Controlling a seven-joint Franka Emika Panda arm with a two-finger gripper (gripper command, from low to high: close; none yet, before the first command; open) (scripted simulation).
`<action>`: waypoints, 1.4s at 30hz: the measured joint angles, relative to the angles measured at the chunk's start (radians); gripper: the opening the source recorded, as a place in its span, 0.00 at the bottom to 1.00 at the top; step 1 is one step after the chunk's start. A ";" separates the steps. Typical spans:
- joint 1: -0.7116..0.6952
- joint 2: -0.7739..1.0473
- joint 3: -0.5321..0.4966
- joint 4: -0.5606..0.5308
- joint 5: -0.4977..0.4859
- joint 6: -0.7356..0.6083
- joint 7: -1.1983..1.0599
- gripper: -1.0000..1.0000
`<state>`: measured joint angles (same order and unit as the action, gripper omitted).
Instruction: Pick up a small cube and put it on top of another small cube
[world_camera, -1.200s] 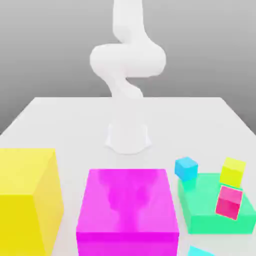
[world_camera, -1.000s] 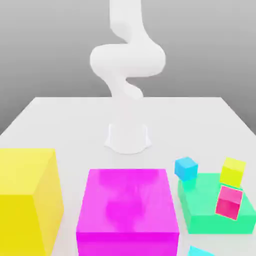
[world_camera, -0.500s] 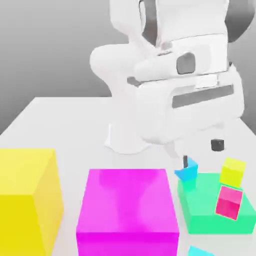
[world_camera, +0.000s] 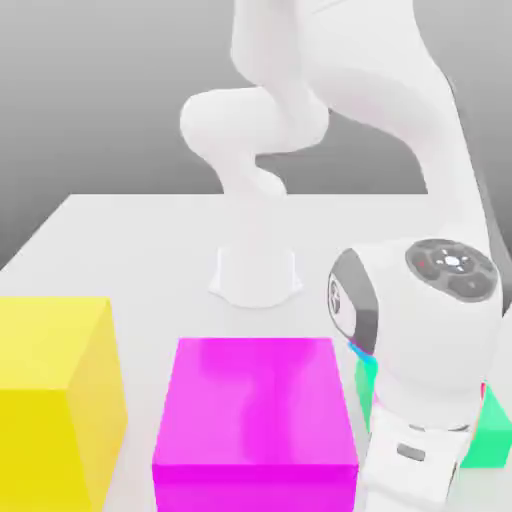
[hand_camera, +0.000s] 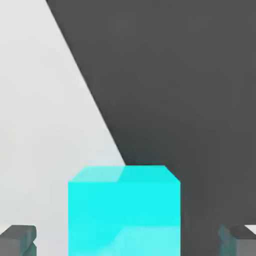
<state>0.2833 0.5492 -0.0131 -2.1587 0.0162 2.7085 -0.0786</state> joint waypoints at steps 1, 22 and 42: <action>0.000 0.000 0.000 0.000 0.000 0.000 0.000 0.00; 0.063 -0.545 0.072 -0.351 0.084 -0.203 0.060 0.00; 0.112 -0.848 0.183 -0.788 0.090 -0.060 0.203 1.00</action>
<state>0.3949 -0.2993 0.1695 -2.9469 0.1066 2.6480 0.1249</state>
